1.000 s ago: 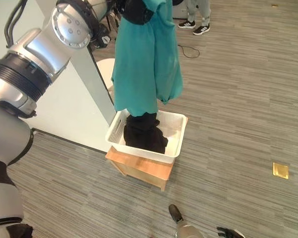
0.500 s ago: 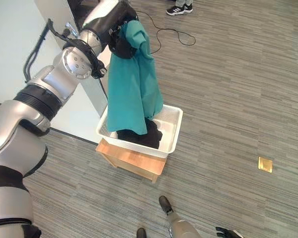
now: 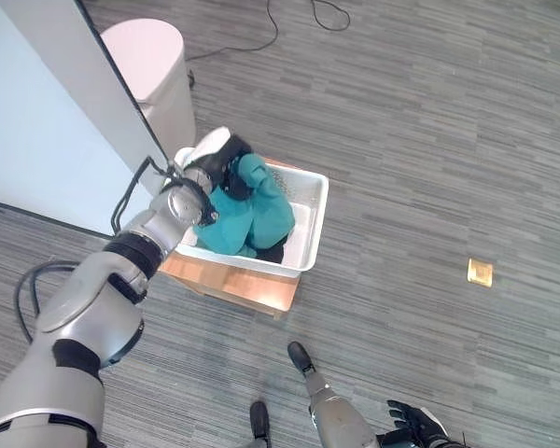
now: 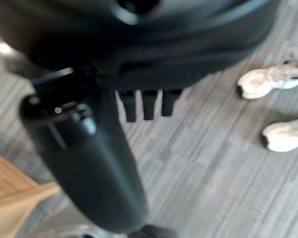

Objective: Pick up bed clothes into laundry basket.

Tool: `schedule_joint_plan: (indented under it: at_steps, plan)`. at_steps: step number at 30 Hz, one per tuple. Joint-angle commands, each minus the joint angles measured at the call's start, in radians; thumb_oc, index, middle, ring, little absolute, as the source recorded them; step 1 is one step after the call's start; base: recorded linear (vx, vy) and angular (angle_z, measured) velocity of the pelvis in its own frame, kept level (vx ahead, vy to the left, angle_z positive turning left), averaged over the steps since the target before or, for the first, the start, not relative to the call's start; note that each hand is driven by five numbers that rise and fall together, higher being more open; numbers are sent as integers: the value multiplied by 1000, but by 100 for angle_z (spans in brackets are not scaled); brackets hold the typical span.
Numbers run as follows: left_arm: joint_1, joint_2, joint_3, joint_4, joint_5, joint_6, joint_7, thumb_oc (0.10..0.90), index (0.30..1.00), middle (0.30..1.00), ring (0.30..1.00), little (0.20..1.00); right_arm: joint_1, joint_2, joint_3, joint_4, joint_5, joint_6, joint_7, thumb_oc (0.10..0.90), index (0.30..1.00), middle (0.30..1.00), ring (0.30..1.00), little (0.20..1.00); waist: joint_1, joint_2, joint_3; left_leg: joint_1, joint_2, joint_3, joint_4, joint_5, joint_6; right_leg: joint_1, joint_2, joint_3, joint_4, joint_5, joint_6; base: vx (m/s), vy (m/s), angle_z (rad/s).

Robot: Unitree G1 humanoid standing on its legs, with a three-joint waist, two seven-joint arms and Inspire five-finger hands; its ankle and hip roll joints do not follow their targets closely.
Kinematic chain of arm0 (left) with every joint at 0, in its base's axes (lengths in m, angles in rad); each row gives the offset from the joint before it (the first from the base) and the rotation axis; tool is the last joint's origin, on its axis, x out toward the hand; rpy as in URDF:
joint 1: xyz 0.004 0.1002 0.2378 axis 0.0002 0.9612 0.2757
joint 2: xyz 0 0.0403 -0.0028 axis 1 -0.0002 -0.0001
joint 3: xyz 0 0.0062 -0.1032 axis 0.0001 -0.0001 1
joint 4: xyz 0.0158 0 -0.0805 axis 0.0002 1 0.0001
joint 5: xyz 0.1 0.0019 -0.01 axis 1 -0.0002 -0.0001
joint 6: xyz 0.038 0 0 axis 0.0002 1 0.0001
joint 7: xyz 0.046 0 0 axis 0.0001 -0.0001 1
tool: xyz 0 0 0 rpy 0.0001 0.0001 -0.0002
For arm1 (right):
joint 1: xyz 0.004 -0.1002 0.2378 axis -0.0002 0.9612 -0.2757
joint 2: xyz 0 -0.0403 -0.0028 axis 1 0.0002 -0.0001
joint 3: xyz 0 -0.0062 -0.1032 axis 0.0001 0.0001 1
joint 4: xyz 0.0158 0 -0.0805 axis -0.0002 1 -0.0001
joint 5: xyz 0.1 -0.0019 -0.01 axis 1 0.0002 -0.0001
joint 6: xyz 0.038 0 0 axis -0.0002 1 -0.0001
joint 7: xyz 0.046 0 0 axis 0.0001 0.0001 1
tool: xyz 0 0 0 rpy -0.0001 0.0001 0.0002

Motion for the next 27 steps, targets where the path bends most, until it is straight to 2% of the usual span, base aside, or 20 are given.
schedule_joint_plan:
  at_steps: [1, 3, 4, 5, 9, 12, 13, 14, 15, 17, 18, 19, 21, 22, 23, 25, 26, 27]
  plan:
    - [-69, 21, 132, 84, 11, -30, 17, 400, 300, 300, 300, 300, 63, -58, -8, -28, -15, -6, -15, 800, 900, 900, 900, 900, -15, -27, -43, -118, 28, 12, -24, 101, -61, 51, 19, 31, 11, -131, 80, 3, -5, -18]
    - [-73, 21, 132, 117, 36, -25, 13, 400, 300, 300, 300, 300, 61, -61, -5, -34, -17, -5, -11, 800, 900, 900, 900, 900, -22, -29, -44, -116, 29, 23, -24, 98, -63, 49, 22, 38, 12, -131, 82, 15, 0, -19]
    - [-74, 21, 140, 120, 29, -28, 12, 571, 556, 556, 556, 556, 63, -62, -5, -34, -18, -6, -10, 800, 900, 900, 900, 900, -24, -30, -45, -114, 30, 27, -24, 96, -64, 50, 22, 41, 12, -130, 82, 26, -4, -7]
    - [-82, 27, 142, 112, 18, -32, 9, 800, 900, 900, 900, 900, 63, -68, -8, -29, -18, -4, -9, 800, 900, 900, 900, 900, -25, -29, -48, -110, 31, 30, -24, 93, -64, 53, 22, 43, 12, -131, 83, 0, 0, 0]
    - [-109, 50, 128, 49, -5, -50, 7, 800, 900, 900, 900, 900, 65, -78, -12, -32, -26, -5, -2, 800, 900, 900, 900, 900, -20, -15, -50, -99, 31, 27, -24, 88, -63, 61, 20, 44, 13, -137, 80, 22, 12, -6]
    - [-149, 99, 84, -144, -56, -90, 7, 800, 900, 900, 900, 900, 72, -88, -23, -30, -28, -4, 6, 800, 900, 900, 900, 900, 0, 9, -56, -90, 27, 13, -24, 87, -62, 78, 11, 32, 11, -144, 79, 4, 4, -1]
    - [-148, 102, 84, -148, -57, -89, 6, 800, 900, 900, 900, 900, 72, -87, -23, -30, -28, -4, 6, 800, 900, 900, 900, 900, -1, 9, -55, -89, 27, 12, -24, 87, -62, 79, 11, 31, 11, -144, 79, 31, 8, 8]
    - [-165, 166, 53, -310, -121, -122, -7, 800, 900, 900, 900, 900, 78, -90, -34, -27, -31, 0, 11, 800, 900, 900, 900, 900, 19, 24, -62, -82, 23, -1, -24, 87, -63, 94, 4, 21, 9, -149, 79, 25, 5, 8]
    - [-163, 169, 54, -314, -122, -120, -7, 800, 900, 900, 900, 900, 78, -89, -33, -27, -31, 0, 11, 800, 900, 900, 900, 900, 18, 24, -63, -82, 23, -1, -24, 87, -63, 94, 4, 20, 9, -149, 79, 36, 3, 7]
    - [-151, 244, 60, -459, -212, -151, -16, 800, 900, 900, 900, 900, 90, -89, -43, -20, -33, 1, 16, 800, 900, 900, 900, 900, 39, 35, -74, -75, 20, -17, -24, 88, -63, 111, -3, 7, 5, -155, 78, 34, -7, 13]
    - [-141, 317, 55, -553, -233, -163, -22, 800, 900, 900, 900, 900, 97, -85, -50, -6, -36, 7, 22, 800, 900, 900, 900, 900, 61, 42, -89, -69, 17, -33, -24, 89, -64, 125, -8, -11, 3, -161, 77, 34, -9, 27]
    - [-139, 319, 56, -555, -232, -162, -22, 800, 900, 900, 900, 900, 96, -85, -49, -6, -36, 6, 22, 800, 900, 900, 900, 900, 59, 41, -88, -68, 17, -34, -24, 89, -63, 126, -8, -12, 3, -161, 77, 19, -1, 25]
    - [-128, 431, 61, -660, -238, -180, -17, 800, 900, 900, 900, 900, 102, -89, -56, -7, -41, 10, 31, 800, 900, 900, 900, 900, 89, 42, -107, -59, 16, -51, -24, 91, -65, 146, -16, -36, 2, -169, 76, 2, -6, 32]
    - [-124, 433, 64, -663, -238, -179, -17, 800, 900, 900, 900, 900, 102, -90, -55, -7, -41, 10, 31, 800, 900, 900, 900, 900, 86, 43, -107, -58, 15, -52, -24, 91, -65, 147, -16, -38, 2, -169, 75, 8, -20, 31]
    - [-99, 473, 94, -701, -262, -187, -13, 800, 900, 900, 900, 900, 109, -95, -69, -29, -38, 11, 33, 800, 900, 900, 900, 900, 95, 40, -112, -55, 14, -58, -24, 92, -65, 153, -18, -46, 2, -171, 76, 10, -4, 19]
    - [46, 562, 240, -794, -320, -211, 12, 800, 900, 900, 900, 900, 114, -109, -137, -121, -17, 0, 15, 800, 900, 900, 900, 900, 123, 24, -122, -49, 14, -68, -24, 92, -65, 164, -22, -59, 2, -174, 76, 9, 4, 25]
    - [213, 603, 397, -868, -342, -218, 19, 800, 900, 900, 900, 900, 125, -134, -182, -203, 3, -4, 6, 800, 900, 900, 900, 900, 129, 27, -130, -43, 14, -69, -24, 91, -66, 172, -24, -65, 2, -175, 76, 4, 24, 16]
    - [414, 619, 567, -934, -366, -232, 18, 800, 900, 900, 900, 900, 133, -150, -281, -305, 14, -33, -23, 800, 900, 900, 900, 900, 159, 7, -142, -36, 16, -68, -24, 87, -66, 183, -25, -73, 1, -178, 76, 4, 26, 8]
